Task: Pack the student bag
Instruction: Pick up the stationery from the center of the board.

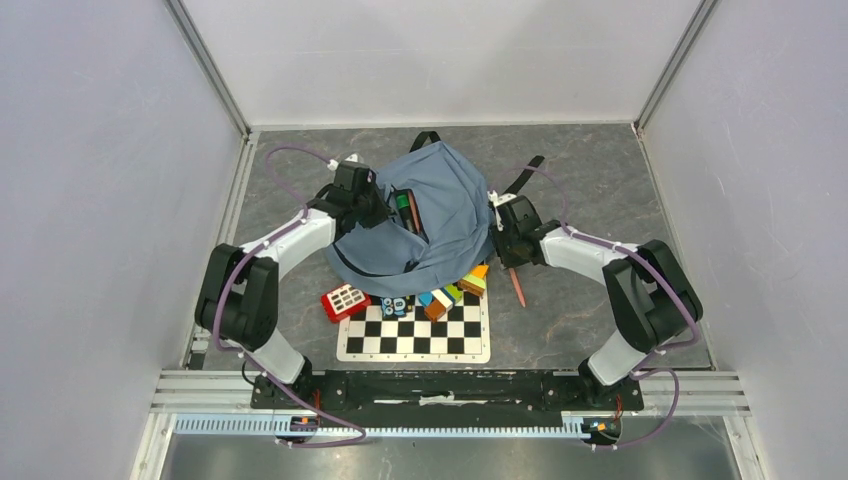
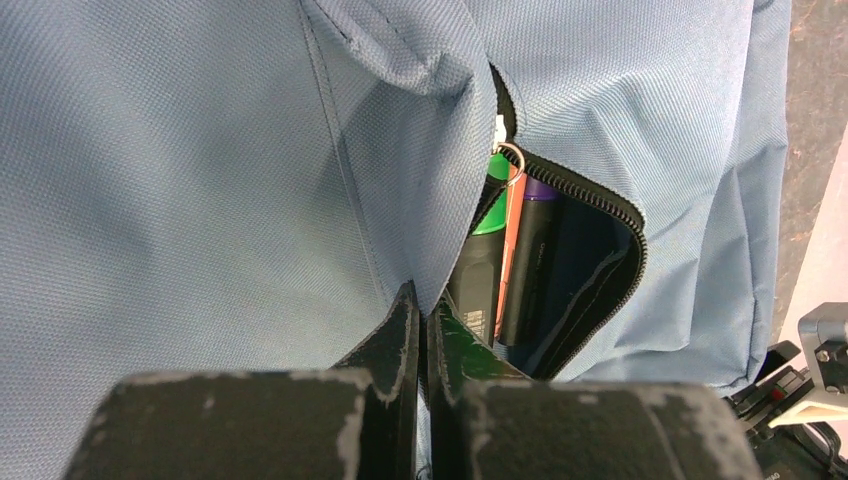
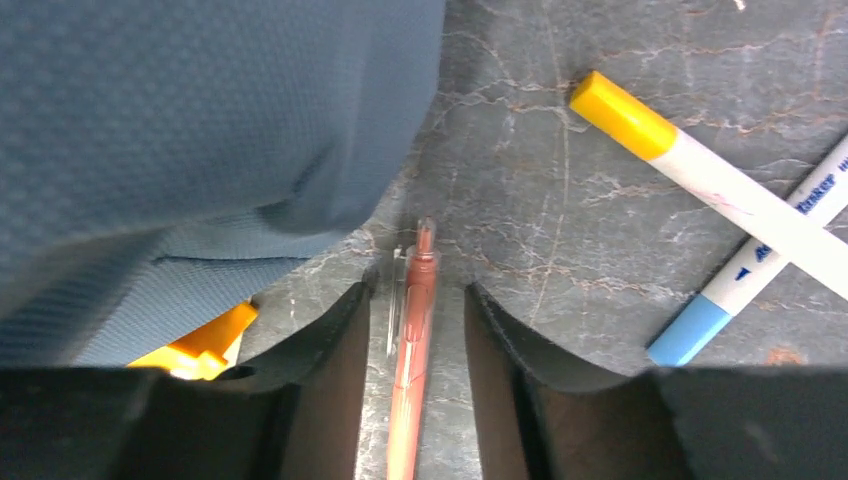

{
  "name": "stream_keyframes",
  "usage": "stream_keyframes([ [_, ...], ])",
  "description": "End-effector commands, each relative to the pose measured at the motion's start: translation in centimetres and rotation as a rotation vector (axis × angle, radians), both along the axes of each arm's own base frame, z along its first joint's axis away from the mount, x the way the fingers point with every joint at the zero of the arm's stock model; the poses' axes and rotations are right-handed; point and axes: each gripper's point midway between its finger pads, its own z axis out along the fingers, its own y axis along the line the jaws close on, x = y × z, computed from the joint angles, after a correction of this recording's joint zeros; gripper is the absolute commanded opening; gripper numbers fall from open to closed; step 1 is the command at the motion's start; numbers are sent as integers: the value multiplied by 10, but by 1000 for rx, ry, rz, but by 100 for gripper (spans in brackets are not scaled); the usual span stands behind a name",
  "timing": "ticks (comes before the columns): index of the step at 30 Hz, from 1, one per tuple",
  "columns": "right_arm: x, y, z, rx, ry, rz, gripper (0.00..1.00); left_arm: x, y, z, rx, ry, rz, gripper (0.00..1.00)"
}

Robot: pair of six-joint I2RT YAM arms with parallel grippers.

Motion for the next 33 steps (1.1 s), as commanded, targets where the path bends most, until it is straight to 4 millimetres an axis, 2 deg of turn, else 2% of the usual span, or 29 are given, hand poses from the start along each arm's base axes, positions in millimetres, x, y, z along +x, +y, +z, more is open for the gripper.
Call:
stream_keyframes([
  [1,0,-7,3,-68,-16,23,50,-12,2,13,-32,-2,22,2],
  [3,-10,-13,0,-91,-9,30,56,-13,3,13,-34,0,23,2],
  [5,-21,-17,-2,-99,-1,42,58,-14,3,12,-35,2,24,2],
  [12,-49,-14,-8,-84,35,108,51,-15,1,8,-40,9,11,2],
  [16,-58,-16,-14,-98,71,125,43,-14,-1,11,-45,6,6,2],
  [25,-66,-24,-23,-138,121,110,17,-18,2,11,-38,6,13,2],
  [27,-65,-30,-18,-160,109,84,8,-18,2,13,-40,2,13,2],
  [30,-60,-33,-4,-168,72,54,0,-18,2,15,-41,-3,8,2],
  [33,-49,-28,27,-133,0,30,0,-19,1,16,-44,-7,0,2],
])
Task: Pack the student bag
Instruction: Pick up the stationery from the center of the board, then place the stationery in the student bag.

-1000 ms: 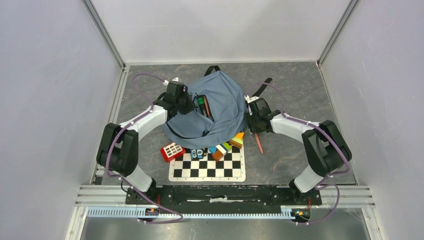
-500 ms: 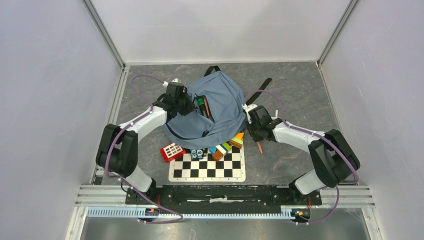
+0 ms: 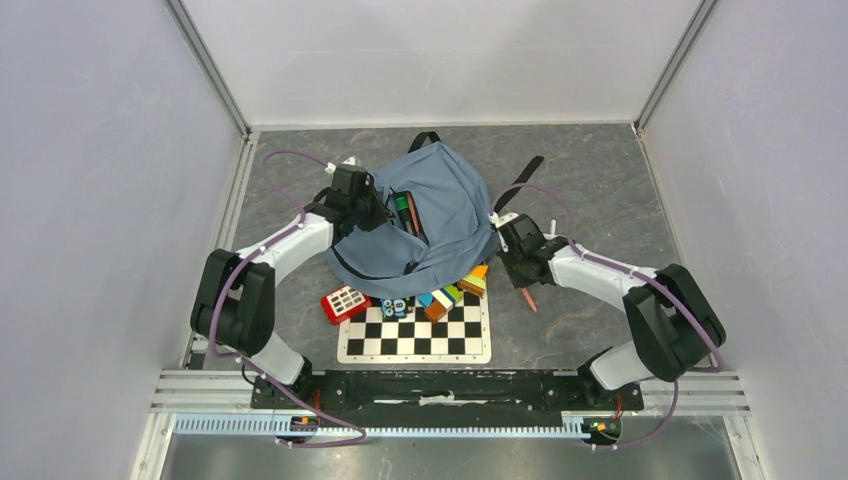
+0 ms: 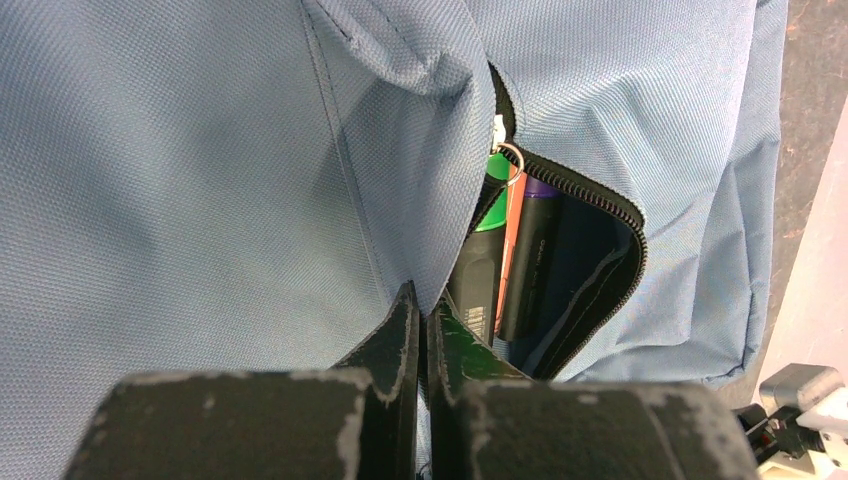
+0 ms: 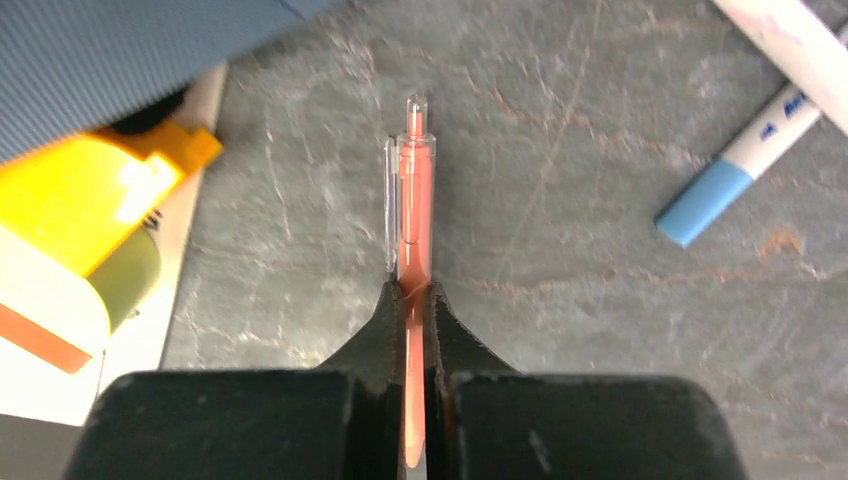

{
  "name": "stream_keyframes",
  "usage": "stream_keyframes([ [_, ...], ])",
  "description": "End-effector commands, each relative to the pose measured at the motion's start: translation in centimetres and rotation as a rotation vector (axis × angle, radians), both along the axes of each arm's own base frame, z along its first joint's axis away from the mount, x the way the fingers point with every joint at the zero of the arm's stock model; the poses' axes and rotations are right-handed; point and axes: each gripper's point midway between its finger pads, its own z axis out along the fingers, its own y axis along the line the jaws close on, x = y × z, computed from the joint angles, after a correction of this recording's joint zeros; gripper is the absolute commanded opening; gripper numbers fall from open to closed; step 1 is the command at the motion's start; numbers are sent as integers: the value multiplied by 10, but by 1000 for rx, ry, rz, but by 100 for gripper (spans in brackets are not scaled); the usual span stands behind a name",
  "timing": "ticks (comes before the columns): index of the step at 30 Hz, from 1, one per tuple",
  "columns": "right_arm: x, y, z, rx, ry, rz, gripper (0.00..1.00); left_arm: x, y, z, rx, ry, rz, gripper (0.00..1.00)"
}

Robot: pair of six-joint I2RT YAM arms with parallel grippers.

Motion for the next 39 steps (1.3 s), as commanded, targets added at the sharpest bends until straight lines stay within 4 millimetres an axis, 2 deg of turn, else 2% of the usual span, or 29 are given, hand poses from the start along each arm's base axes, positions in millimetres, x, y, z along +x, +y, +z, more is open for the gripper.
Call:
stream_keyframes([
  [1,3,-8,41,-8,-58,-46,0,-10,-2,15,-33,-6,-11,2],
  [4,24,11,86,91,-171,-28,0,-10,-2,19,-39,-24,-13,2],
  [8,48,51,130,213,-247,36,0,-10,-3,25,-42,-43,-24,2],
  [13,67,122,153,322,-236,151,0,-11,-6,26,-48,-54,-45,2],
  [17,72,178,158,397,-179,242,0,-11,-10,26,-65,-66,-72,2],
  [19,75,198,155,395,-146,262,0,-12,-11,26,-61,-71,-86,2],
  [21,76,209,150,379,-108,273,0,-12,-11,25,-57,-76,-96,2],
  [28,72,222,118,353,1,238,0,-13,-19,22,-75,-98,-154,2],
  [31,79,227,113,345,19,191,0,-16,-22,19,-81,-96,-179,2],
  [39,112,250,116,380,-7,57,0,-22,-26,19,-84,-103,-239,2],
])
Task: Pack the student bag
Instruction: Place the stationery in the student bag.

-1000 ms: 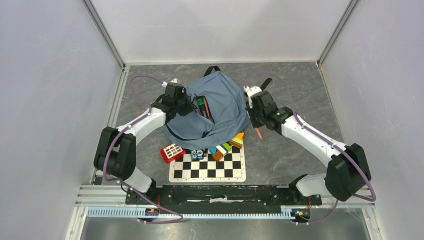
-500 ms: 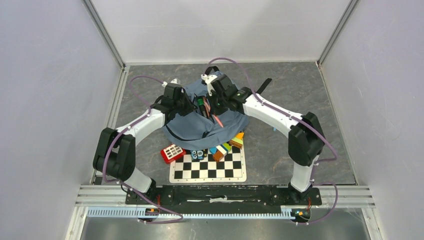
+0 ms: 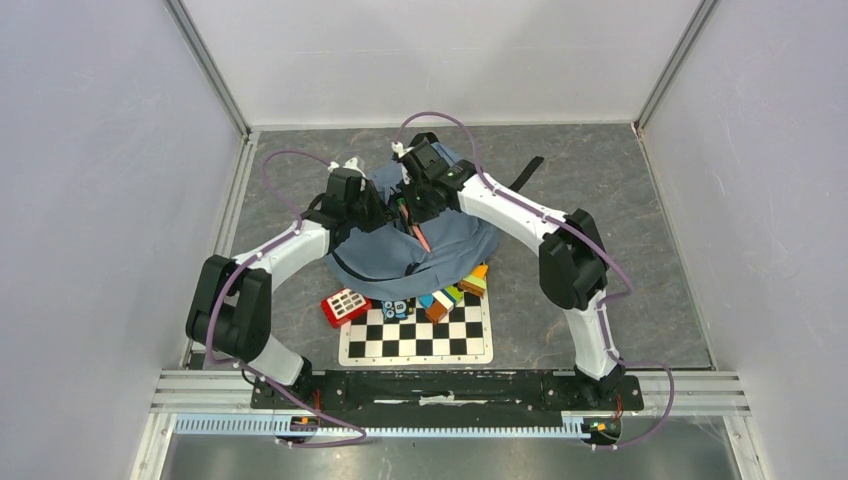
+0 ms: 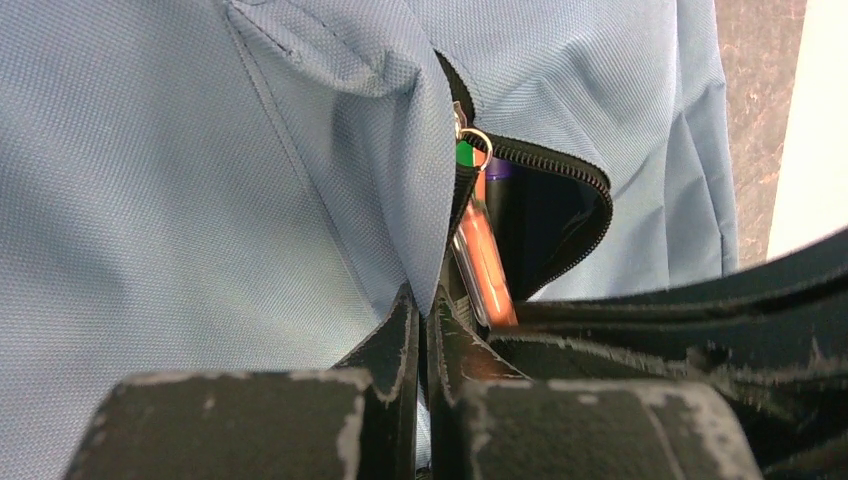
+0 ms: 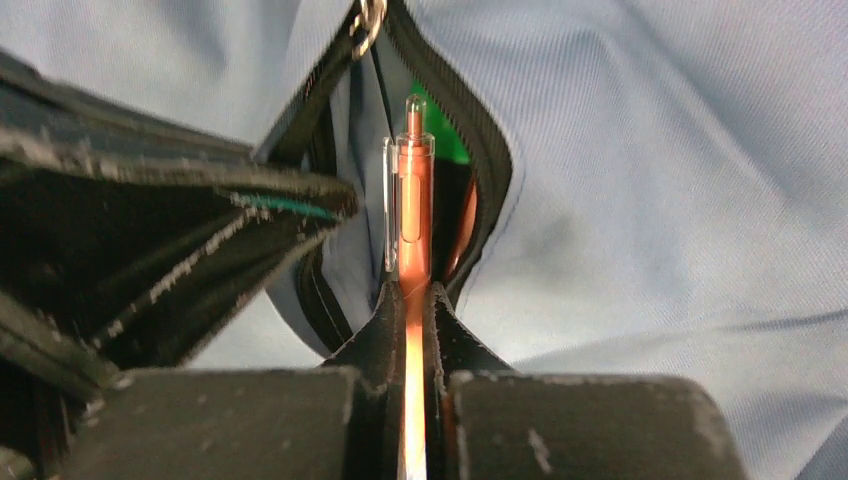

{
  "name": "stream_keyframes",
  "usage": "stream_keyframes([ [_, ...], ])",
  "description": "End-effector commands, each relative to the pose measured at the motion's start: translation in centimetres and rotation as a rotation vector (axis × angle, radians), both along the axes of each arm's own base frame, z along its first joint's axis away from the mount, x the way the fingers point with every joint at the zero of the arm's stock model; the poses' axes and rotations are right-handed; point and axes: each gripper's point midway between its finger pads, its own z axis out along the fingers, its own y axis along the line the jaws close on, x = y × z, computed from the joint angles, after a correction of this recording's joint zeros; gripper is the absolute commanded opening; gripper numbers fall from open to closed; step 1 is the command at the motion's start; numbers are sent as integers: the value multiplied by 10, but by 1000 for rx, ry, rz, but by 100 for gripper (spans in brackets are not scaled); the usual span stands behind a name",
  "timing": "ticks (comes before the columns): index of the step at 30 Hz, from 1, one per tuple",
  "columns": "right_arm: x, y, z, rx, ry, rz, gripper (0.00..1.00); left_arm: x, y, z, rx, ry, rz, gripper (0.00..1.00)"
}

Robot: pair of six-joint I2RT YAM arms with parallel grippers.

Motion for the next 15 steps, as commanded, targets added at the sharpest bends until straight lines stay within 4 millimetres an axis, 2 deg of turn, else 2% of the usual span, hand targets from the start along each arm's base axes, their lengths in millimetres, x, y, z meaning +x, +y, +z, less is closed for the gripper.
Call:
stream_keyframes([
  [1,21,17,19,66,-31,-110,0,-18,-18,12,-46,-24,-138,2],
  [11,62,33,35,122,-221,-215,0,-26,-19,9,-39,-12,-172,2],
  [15,69,32,36,46,-321,-204,0,-26,-16,9,-30,-7,-161,2],
])
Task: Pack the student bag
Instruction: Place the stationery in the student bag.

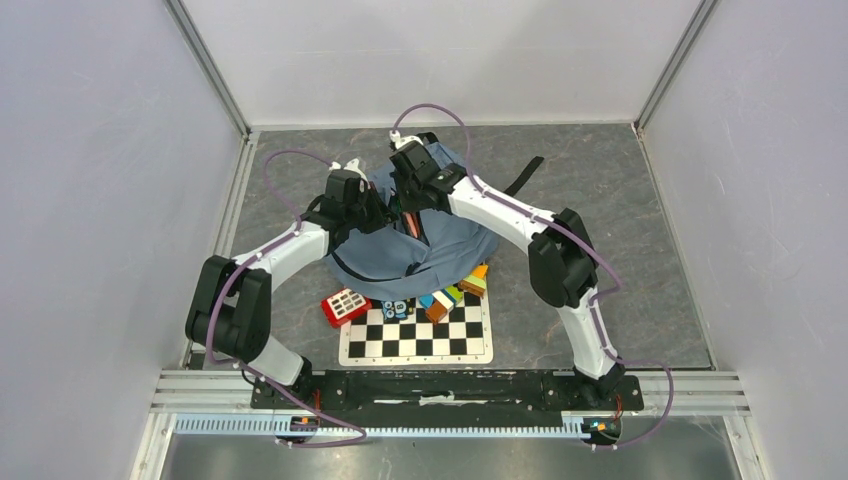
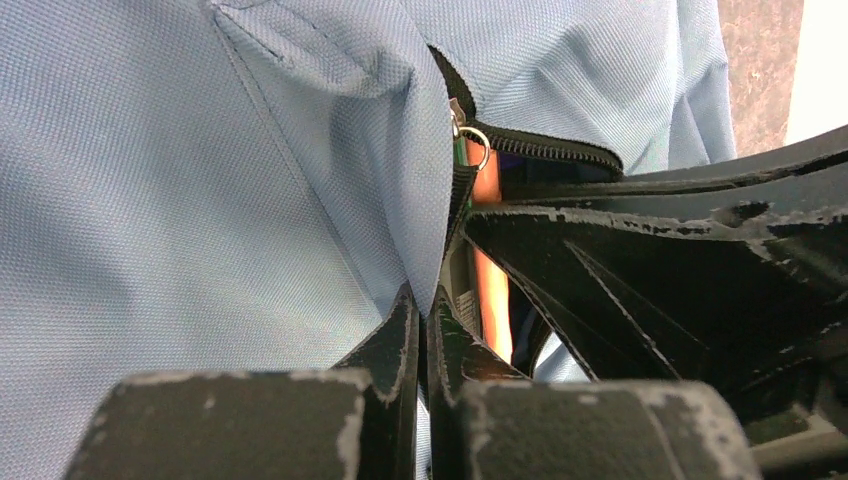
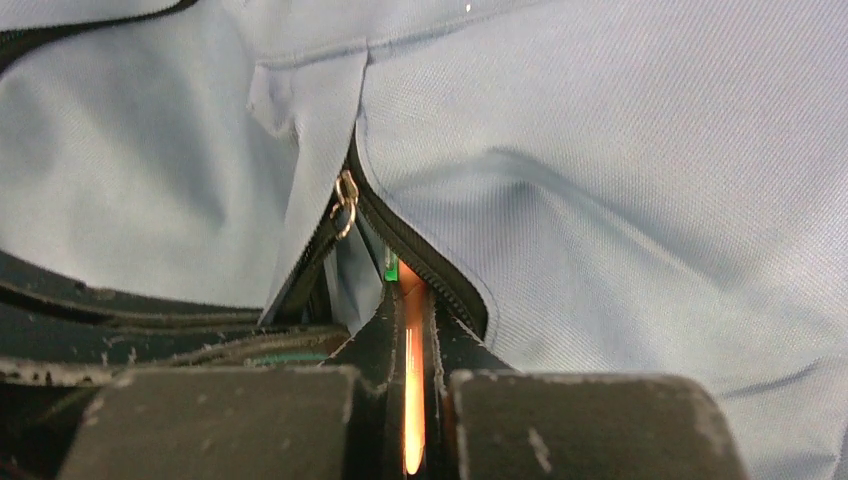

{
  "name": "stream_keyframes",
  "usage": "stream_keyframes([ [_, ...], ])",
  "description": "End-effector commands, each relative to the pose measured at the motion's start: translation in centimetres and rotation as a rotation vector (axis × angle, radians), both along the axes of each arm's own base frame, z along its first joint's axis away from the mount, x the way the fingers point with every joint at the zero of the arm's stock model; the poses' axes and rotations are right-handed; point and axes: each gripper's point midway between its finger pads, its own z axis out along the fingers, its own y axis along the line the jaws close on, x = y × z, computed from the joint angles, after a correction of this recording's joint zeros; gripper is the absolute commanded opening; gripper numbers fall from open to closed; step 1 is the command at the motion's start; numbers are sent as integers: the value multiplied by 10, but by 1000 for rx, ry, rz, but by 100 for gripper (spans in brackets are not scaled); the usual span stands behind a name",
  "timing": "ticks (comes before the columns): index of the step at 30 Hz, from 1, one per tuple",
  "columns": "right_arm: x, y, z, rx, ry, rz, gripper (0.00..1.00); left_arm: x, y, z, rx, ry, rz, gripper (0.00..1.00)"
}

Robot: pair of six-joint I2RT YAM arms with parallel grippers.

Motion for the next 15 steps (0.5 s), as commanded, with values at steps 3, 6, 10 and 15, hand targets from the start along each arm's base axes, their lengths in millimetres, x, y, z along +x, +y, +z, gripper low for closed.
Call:
stream_keyframes([
  [3,24,8,29,-84,-231,-26,0,-21,-12,9,-25,16,-91,2],
  [6,22,7,32,-109,-260,-17,15,-19,-12,9,-22,24,-86,2],
  [10,20,11,44,-119,-295,-3,36,-18,-12,10,-17,28,-85,2],
  [15,15,8,52,-116,-310,1,45,-16,-13,8,-15,43,-86,2],
])
